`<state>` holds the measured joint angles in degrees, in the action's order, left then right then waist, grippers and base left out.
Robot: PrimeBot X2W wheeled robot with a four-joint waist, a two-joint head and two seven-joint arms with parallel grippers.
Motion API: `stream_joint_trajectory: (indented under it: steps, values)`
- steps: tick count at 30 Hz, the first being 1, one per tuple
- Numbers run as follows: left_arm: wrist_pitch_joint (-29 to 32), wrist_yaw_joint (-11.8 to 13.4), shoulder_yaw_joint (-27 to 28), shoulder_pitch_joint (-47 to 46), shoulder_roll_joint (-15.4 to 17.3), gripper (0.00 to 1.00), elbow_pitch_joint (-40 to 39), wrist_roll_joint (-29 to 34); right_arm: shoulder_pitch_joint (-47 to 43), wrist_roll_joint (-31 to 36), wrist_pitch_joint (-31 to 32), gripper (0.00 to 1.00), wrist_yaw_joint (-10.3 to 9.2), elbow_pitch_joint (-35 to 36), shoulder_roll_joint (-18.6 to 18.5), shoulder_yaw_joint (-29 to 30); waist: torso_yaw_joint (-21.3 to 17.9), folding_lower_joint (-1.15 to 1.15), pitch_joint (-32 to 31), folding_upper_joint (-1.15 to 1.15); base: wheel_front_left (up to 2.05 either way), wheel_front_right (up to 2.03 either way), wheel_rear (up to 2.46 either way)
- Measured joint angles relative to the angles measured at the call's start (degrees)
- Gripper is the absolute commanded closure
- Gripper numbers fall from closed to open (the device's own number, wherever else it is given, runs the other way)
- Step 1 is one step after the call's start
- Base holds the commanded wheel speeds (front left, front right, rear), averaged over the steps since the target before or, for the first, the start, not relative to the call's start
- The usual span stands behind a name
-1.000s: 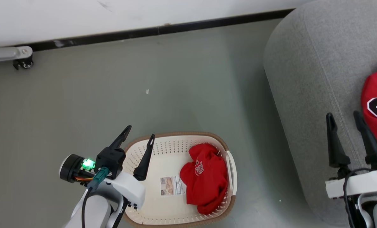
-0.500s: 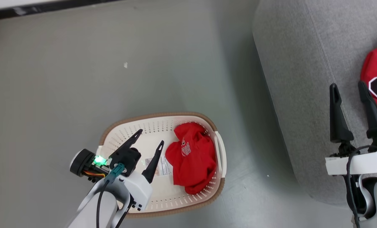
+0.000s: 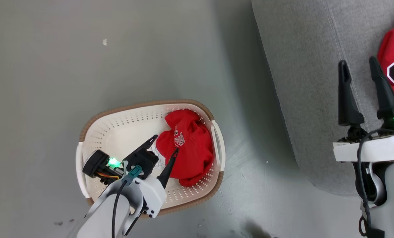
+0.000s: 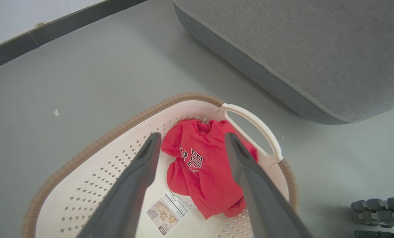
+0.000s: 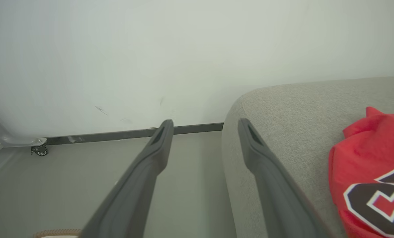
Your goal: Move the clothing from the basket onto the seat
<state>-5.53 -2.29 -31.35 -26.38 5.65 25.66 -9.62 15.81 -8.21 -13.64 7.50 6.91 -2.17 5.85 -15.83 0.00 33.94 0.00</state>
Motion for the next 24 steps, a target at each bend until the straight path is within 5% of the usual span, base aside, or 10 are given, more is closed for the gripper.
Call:
stream_joint_trajectory:
  steps: [24]
  values:
    - [1.25,-1.98,-3.10,-7.33,-1.98,0.00,5.08,-0.42,12.76,-0.87,-0.67,0.00,0.01,-4.60,-0.03,-3.16,-4.09,0.00,9.85,0.00,0.00,0.00,0.00]
